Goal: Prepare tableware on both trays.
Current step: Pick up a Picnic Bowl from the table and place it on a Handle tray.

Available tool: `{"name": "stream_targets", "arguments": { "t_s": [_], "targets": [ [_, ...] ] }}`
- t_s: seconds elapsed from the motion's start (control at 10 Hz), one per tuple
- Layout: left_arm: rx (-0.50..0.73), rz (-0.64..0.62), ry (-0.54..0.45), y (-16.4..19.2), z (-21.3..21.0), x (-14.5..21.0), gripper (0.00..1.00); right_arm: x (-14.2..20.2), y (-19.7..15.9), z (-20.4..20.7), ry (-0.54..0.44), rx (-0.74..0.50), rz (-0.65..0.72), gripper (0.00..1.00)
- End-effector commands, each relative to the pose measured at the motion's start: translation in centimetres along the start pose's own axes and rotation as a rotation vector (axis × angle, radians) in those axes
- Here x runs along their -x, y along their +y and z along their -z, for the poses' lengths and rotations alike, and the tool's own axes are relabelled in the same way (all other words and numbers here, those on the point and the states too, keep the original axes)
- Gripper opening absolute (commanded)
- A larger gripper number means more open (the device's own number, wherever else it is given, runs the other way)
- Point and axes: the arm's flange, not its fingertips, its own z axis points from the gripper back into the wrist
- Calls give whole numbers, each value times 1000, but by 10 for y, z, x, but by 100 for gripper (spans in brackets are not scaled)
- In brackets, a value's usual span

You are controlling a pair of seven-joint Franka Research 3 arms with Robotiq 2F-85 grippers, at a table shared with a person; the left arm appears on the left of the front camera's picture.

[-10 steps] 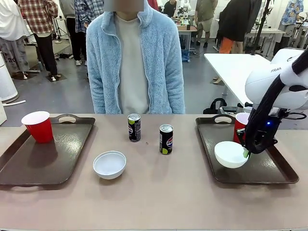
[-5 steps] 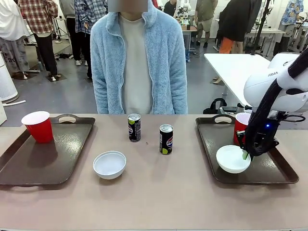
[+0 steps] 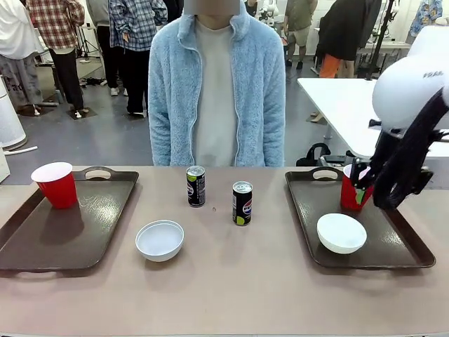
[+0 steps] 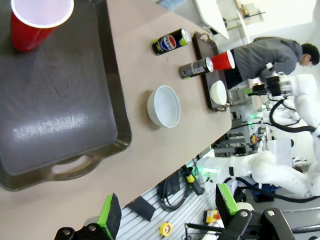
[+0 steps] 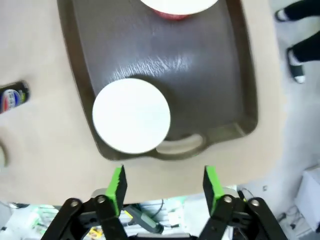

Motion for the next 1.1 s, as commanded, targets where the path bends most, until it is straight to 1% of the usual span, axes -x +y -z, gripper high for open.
{"name": "stream_targets", "arguments": {
  "t_s": [0.0, 0.1, 0.2, 1.0],
  "targets": [
    [6, -3, -2, 0, -1, 1, 100, -5, 3, -20, 32, 88, 25, 100],
    [6, -3, -2, 0, -1, 1, 100, -10, 9, -27, 73, 104, 0, 100],
    [6, -3, -2, 0, -1, 1, 100, 6, 0, -17, 5, 32, 5, 100],
    [6, -3, -2, 0, -1, 1, 100, 6, 0, -17, 5, 32, 5, 100]
  ]
}}
